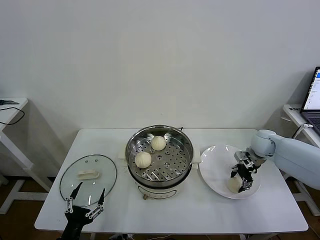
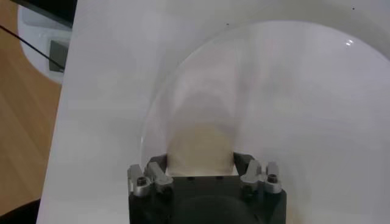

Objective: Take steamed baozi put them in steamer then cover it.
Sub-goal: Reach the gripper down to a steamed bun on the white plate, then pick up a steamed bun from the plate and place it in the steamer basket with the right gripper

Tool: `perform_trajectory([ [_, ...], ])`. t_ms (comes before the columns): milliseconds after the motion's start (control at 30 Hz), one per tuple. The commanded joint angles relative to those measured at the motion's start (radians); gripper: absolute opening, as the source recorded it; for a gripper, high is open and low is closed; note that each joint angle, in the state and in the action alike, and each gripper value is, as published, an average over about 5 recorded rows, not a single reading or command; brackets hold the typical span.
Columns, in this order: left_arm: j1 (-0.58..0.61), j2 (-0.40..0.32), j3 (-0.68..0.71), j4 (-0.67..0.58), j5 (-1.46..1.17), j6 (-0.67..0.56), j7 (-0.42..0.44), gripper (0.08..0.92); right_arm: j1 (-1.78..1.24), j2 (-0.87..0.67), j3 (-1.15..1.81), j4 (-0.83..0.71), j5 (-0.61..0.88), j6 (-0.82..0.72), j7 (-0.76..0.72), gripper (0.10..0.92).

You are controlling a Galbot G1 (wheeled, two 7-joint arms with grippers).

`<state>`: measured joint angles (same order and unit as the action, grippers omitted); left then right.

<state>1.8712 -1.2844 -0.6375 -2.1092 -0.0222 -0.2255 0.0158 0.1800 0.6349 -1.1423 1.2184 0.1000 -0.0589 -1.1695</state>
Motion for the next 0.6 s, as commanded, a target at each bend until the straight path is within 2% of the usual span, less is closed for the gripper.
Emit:
perform_trajectory([
  [33,0.0,0.005,0.0,-0.003,0.0,0.0,0.0,0.823,0.187,0.008,-0.002,0.057,0.023,0.066,-0.031,0.679],
  [167,-0.002,0.011,0.003,-0.006,0.0,0.001,0.0,0.823,0.379,0.067,-0.042,0.103,-0.002,0.221,-0.05,0.672],
  [333,-0.004,0.013,0.01,-0.013,0.0,0.002,0.0,0.823,0.592,0.218,-0.122,0.15,0.016,0.391,-0.046,0.674],
  [600,-0.004,0.014,0.011,-0.017,-0.001,0.001,0.0,0.823,0.625,0.432,-0.123,0.198,-0.017,0.542,-0.004,0.671],
])
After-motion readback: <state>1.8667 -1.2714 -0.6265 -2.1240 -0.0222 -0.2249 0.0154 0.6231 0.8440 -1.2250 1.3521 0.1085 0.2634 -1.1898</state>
